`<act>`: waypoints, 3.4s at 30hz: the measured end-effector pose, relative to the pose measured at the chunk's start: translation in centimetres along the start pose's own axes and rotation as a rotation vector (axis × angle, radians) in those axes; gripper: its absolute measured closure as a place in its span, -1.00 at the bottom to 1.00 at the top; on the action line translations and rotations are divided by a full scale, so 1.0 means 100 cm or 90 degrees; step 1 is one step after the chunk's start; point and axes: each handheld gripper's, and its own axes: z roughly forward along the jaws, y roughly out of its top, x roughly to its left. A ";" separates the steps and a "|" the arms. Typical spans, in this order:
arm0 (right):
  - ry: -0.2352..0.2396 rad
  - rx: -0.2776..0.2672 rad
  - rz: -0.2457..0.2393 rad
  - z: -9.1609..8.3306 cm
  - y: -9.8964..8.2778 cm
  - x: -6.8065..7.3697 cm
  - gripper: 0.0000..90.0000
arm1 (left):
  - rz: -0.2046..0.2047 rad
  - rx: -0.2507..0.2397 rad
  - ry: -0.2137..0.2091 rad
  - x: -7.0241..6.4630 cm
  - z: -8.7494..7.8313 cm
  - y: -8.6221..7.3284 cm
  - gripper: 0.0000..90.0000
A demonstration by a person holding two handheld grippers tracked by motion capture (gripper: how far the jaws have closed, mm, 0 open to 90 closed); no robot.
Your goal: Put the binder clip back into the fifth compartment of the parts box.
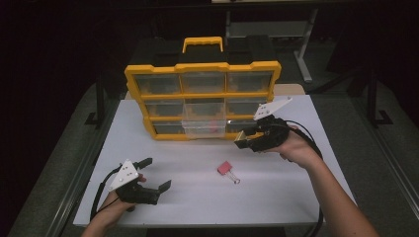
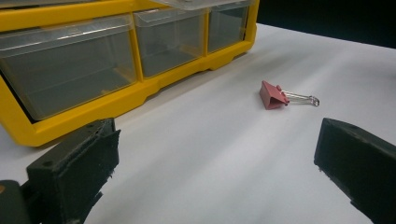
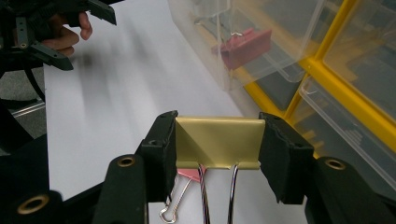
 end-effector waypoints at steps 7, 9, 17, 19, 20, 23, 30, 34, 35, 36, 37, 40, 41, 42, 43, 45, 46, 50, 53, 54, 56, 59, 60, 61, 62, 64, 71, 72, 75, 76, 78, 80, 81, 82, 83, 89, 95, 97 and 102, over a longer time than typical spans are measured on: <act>-0.005 -0.005 -0.005 -0.007 0.012 0.000 0.09 | -0.005 -0.001 -0.004 0.000 0.000 0.000 -1.00; -0.006 -0.009 -0.003 -0.011 0.017 0.000 0.09 | -0.002 0.001 -0.003 0.000 0.000 0.000 -1.00; -0.012 -0.017 -0.015 -0.018 0.032 -0.003 0.09 | -0.003 0.001 -0.002 0.000 0.000 0.000 -1.00; -0.013 -0.018 -0.018 -0.019 0.036 -0.003 0.09 | 0.001 0.002 -0.003 0.000 0.000 0.000 -1.00; -0.011 -0.022 -0.017 -0.020 0.039 -0.003 0.09 | 0.003 0.002 -0.003 0.000 0.000 0.000 -1.00; -0.011 -0.027 -0.023 -0.021 0.046 -0.004 0.09 | 0.003 0.002 -0.002 0.000 0.000 0.000 -1.00; -0.007 -0.036 -0.029 -0.020 0.060 -0.008 0.09 | -0.007 0.001 -0.002 -0.001 0.000 0.000 -1.00; -0.003 -0.039 -0.027 -0.017 0.067 -0.009 0.09 | 0.002 0.001 -0.003 0.000 -0.001 0.000 -1.00; -0.001 -0.039 -0.026 -0.017 0.068 -0.009 0.09 | 0.003 0.001 -0.003 0.000 -0.001 0.000 -1.00; -0.002 -0.040 -0.029 -0.016 0.070 -0.009 0.09 | -0.001 0.002 -0.002 0.000 0.000 0.000 -1.00; -0.001 -0.041 -0.027 -0.016 0.072 -0.010 0.09 | 0.001 0.002 -0.001 0.000 -0.001 0.000 -0.99; 0.003 -0.045 -0.027 -0.015 0.077 -0.011 0.09 | -0.004 -0.004 -0.001 0.000 -0.001 0.001 -0.99; 0.004 -0.045 -0.029 -0.014 0.079 -0.011 0.09 | 0.001 -0.004 -0.001 0.000 -0.001 0.001 -0.99; 0.005 -0.048 -0.029 -0.014 0.080 -0.011 0.09 | 0.001 -0.004 -0.001 0.000 -0.001 0.001 -0.99; 0.005 -0.049 -0.030 -0.014 0.082 -0.011 0.09 | -0.004 -0.003 -0.001 0.000 -0.001 0.000 -0.99; 0.007 -0.050 -0.029 -0.012 0.085 -0.012 0.09 | -0.001 0.000 -0.002 -0.001 -0.001 0.000 -0.99; 0.008 -0.051 -0.032 -0.011 0.087 -0.012 0.09 | 0.000 0.001 -0.002 -0.001 -0.001 0.000 -0.99; 0.011 -0.048 -0.032 -0.007 0.093 -0.011 0.09 | 0.001 0.000 -0.003 -0.001 -0.001 0.000 -0.99; 0.015 -0.046 -0.039 -0.003 0.098 -0.011 0.09 | -0.002 -0.001 -0.003 -0.001 -0.001 0.000 -0.99; 0.016 -0.044 -0.038 -0.002 0.099 -0.010 0.09 | -0.002 -0.001 -0.002 -0.001 -0.001 0.000 -0.99; 0.018 -0.042 -0.043 0.001 0.103 -0.010 0.09 | -0.002 -0.003 -0.003 -0.001 -0.001 0.000 -0.99; 0.022 -0.039 -0.048 0.005 0.107 -0.009 0.09 | -0.001 -0.003 -0.002 0.000 -0.001 0.000 -0.99; 0.016 -0.037 -0.067 0.007 0.108 -0.010 0.09 | -0.002 -0.004 -0.002 0.000 -0.001 0.001 -0.99; 0.017 -0.038 -0.068 0.009 0.110 -0.010 0.09 | -0.002 -0.004 -0.002 -0.001 -0.001 0.001 -0.99; 0.019 -0.036 -0.068 0.010 0.112 -0.010 0.09 | -0.003 -0.004 -0.002 -0.001 -0.001 0.001 -0.99; 0.021 -0.036 -0.067 0.012 0.114 -0.009 0.09 | -0.001 -0.003 -0.003 -0.001 -0.001 0.001 -0.99; 0.031 -0.034 -0.066 0.023 0.123 -0.007 0.09 | 0.001 -0.005 -0.001 -0.001 -0.002 0.001 -0.99; 0.031 -0.033 -0.073 0.026 0.125 -0.008 0.09 | 0.002 -0.005 -0.001 0.000 -0.002 0.001 -0.99; 0.033 -0.032 -0.068 0.030 0.127 -0.007 0.09 | 0.004 -0.004 -0.001 -0.001 -0.002 0.001 -0.99; 0.036 -0.031 -0.067 0.032 0.128 -0.007 0.09 | 0.003 -0.004 -0.002 -0.001 -0.002 0.001 -0.99; 0.034 -0.033 -0.080 0.036 0.129 -0.008 0.09 | 0.003 -0.003 -0.003 -0.001 -0.002 0.001 -0.99; 0.038 -0.033 -0.074 0.039 0.130 -0.008 0.09 | 0.004 -0.004 -0.002 -0.001 -0.002 0.002 -0.99; 0.038 -0.031 -0.075 0.041 0.130 -0.008 0.09 | 0.004 -0.004 -0.002 -0.001 -0.002 0.002 -0.99; 0.039 -0.027 -0.079 0.042 0.130 -0.008 0.09 | 0.002 -0.005 -0.001 -0.001 -0.002 0.001 -0.99; 0.040 -0.026 -0.075 0.044 0.130 -0.008 0.09 | 0.003 -0.005 -0.001 -0.001 -0.002 0.001 -0.99; 0.046 -0.016 -0.079 0.053 0.129 -0.010 0.09 | 0.001 -0.002 -0.003 -0.001 -0.002 0.001 -0.99; 0.049 -0.005 -0.088 0.059 0.128 -0.011 0.09 | 0.001 -0.003 -0.002 -0.001 -0.002 0.002 -0.99; 0.049 0.001 -0.091 0.061 0.128 -0.011 0.09 | 0.002 -0.005 -0.002 -0.001 -0.002 0.002 -0.99; 0.055 0.007 -0.083 0.063 0.126 -0.011 0.08 | -0.002 -0.003 -0.004 -0.002 -0.002 0.002 -0.99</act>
